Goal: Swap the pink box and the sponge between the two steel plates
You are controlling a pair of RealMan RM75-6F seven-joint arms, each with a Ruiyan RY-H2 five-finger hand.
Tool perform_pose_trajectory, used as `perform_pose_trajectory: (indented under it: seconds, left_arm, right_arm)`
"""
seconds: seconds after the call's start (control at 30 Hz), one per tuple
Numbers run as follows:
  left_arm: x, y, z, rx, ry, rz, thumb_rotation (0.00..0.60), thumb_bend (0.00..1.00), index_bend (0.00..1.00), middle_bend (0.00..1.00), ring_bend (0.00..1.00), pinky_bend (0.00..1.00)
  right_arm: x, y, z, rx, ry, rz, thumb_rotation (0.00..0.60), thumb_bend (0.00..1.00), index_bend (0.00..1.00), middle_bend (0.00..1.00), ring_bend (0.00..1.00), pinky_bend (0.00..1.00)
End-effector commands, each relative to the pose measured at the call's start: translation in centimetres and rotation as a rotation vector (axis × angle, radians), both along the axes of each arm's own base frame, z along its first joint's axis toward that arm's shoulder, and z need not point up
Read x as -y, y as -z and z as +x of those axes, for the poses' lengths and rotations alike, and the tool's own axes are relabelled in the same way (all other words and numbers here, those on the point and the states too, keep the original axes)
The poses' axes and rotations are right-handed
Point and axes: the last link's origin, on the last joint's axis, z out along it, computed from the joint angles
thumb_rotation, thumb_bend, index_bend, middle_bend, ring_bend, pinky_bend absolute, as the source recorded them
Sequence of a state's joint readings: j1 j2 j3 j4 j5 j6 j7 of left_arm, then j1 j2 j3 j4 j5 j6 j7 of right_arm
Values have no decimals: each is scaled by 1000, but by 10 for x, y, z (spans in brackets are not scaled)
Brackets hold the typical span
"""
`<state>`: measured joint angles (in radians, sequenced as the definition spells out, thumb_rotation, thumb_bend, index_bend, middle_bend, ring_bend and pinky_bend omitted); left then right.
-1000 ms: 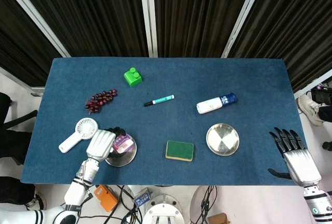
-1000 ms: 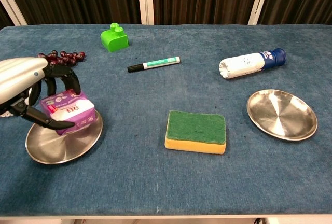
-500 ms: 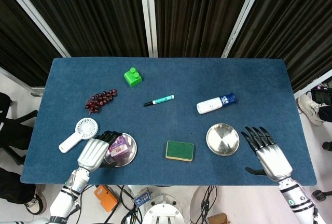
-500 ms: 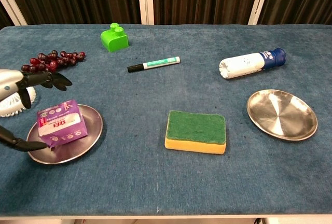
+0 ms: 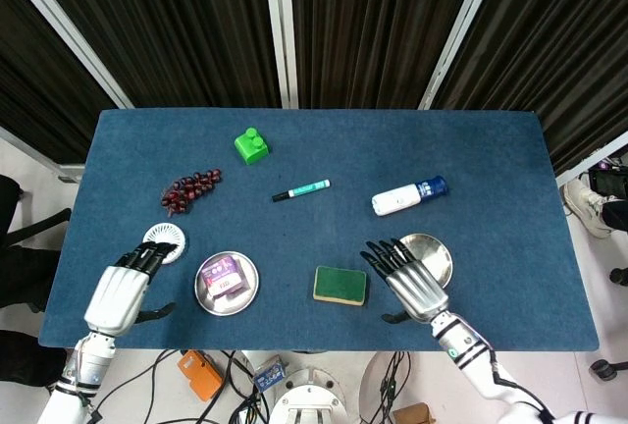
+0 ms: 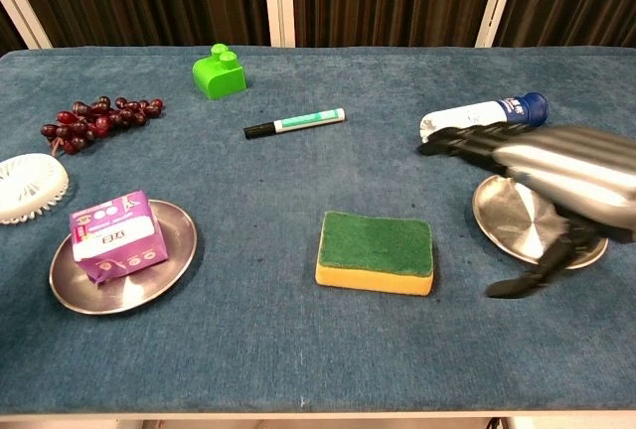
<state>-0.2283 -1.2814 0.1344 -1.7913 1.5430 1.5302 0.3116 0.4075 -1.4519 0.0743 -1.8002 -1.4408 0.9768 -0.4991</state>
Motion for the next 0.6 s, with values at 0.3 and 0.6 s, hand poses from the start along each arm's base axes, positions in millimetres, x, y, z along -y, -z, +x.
perform_pose_trajectory:
  seconds: [0.3, 0.6]
  left_arm:
    - [-4, -8, -24, 15, -73, 16, 600, 47, 158, 184, 163, 338]
    - [-4, -7, -28, 22, -79, 11, 600, 56, 158, 184, 163, 337]
  right_arm:
    - [25, 60, 50, -13, 51, 72, 517, 210, 28, 66, 1, 49]
    - [31, 70, 47, -69, 68, 68, 527, 350, 423, 338, 281, 317]
